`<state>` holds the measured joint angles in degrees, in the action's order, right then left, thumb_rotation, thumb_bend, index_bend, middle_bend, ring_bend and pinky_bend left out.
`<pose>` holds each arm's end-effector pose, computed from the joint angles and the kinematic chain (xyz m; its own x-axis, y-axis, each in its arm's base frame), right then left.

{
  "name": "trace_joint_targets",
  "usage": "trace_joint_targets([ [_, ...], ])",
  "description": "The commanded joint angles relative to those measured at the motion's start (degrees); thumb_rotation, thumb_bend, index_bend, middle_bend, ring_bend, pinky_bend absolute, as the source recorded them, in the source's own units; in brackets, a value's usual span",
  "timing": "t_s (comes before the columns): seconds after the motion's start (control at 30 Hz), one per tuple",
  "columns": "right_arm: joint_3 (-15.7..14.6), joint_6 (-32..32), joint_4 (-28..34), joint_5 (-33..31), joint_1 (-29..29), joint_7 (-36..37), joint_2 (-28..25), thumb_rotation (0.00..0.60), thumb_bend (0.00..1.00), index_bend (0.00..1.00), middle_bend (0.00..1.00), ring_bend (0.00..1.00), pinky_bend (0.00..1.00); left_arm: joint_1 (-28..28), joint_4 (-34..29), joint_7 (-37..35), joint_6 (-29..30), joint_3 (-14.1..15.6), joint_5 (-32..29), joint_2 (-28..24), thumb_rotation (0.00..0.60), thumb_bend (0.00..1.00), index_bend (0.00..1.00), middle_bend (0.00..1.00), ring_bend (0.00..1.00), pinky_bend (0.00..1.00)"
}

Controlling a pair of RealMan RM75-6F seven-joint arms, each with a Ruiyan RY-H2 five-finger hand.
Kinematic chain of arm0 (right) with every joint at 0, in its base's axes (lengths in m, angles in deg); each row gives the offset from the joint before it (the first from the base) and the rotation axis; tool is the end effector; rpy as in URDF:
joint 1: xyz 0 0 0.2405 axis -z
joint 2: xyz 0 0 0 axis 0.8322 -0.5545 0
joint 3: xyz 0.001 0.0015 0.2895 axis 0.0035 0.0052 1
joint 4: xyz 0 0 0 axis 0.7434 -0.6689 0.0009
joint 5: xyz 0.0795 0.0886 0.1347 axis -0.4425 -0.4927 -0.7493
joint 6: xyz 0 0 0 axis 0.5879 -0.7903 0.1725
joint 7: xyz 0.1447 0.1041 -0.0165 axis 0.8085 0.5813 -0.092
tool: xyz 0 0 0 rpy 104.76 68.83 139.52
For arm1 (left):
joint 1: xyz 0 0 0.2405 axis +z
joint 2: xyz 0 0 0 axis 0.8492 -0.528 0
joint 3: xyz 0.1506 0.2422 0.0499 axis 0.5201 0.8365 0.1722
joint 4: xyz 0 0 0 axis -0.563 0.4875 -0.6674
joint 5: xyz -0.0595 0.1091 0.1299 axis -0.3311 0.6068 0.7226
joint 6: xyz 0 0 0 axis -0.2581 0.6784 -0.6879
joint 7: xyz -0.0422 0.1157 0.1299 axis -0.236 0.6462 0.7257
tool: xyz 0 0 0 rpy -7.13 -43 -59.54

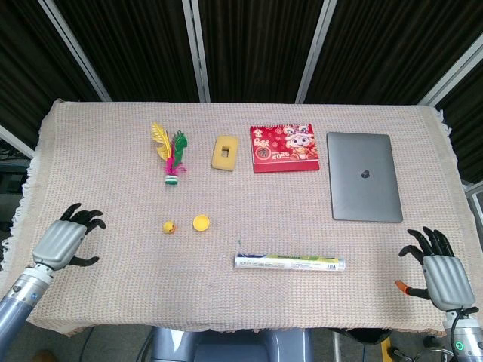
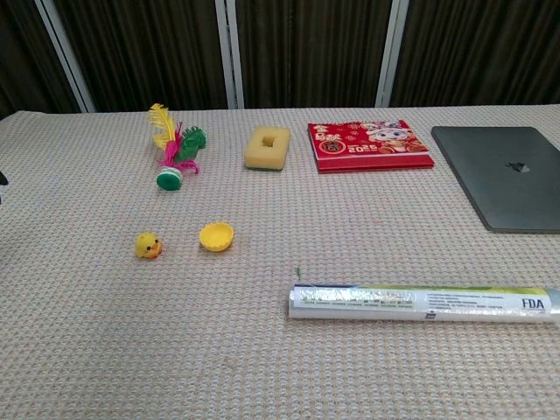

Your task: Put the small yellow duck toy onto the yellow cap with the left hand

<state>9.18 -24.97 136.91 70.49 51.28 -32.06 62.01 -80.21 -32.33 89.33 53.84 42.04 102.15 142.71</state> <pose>-0.3302 -0.2087 0.1905 0.4037 -0.1276 0.9060 -0.9138 -0.0081 0.4061 -0.2943 0.2875 0.1344 0.5242 0.3297 0.7851 0.8507 -0.2440 -0.4655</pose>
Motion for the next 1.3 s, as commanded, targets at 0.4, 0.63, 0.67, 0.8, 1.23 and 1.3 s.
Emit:
trace_joint_targets([
  [0.4,-0.1,-0.1,-0.1,0.3,0.0,0.7,0.0,0.6,0.03,0.43,0.14,0.0,0.0,-4.9,5.8,4.4,-5.2,-2.3,-5.9,9.6,0.6,0.15,0.33,0.16,0.17,0.08],
  [0.63,-0.1,0.0,-0.1,0.4,0.0,1.0,0.0,0.6,0.03,0.43,0.15,0.0,0.0,-6.0,7.3,4.6,-6.1,-2.7,-7.1,12.5,0.6,0.15,0.33,0.16,0.17,0.07],
  [0.67,-0.1,0.0,-0.1,0.4,0.0,1.0,0.0,0.6,0.03,0.43,0.15,0.0,0.0,-6.3,7.6,4.6,-6.3,-2.8,-7.3,13.0,0.6,0.15,0.33,0.16,0.17,0.07],
  [0.8,-0.1,0.0,-0.1,0.4,0.1,1.2,-0.1,0.6,0.03,0.44,0.15,0.0,0.0,-7.3,8.5,4.3,-7.5,-3.1,-8.0,14.2,0.6,0.17,0.33,0.16,0.17,0.07],
  [1.23,-0.1,0.0,-0.1,0.3,0.1,1.8,-0.1,0.6,0.03,0.45,0.15,0.0,0.0,-9.8,10.6,4.6,-10.2,-4.1,-11.7,17.8,0.6,0.29,0.34,0.16,0.16,0.07],
  [1.3,-0.1,0.0,-0.1,0.4,0.1,1.8,-0.1,0.6,0.03,0.45,0.16,0.0,0.0,-10.0,10.9,4.9,-10.3,-4.1,-11.9,18.1,0.6,0.29,0.34,0.16,0.16,0.07],
])
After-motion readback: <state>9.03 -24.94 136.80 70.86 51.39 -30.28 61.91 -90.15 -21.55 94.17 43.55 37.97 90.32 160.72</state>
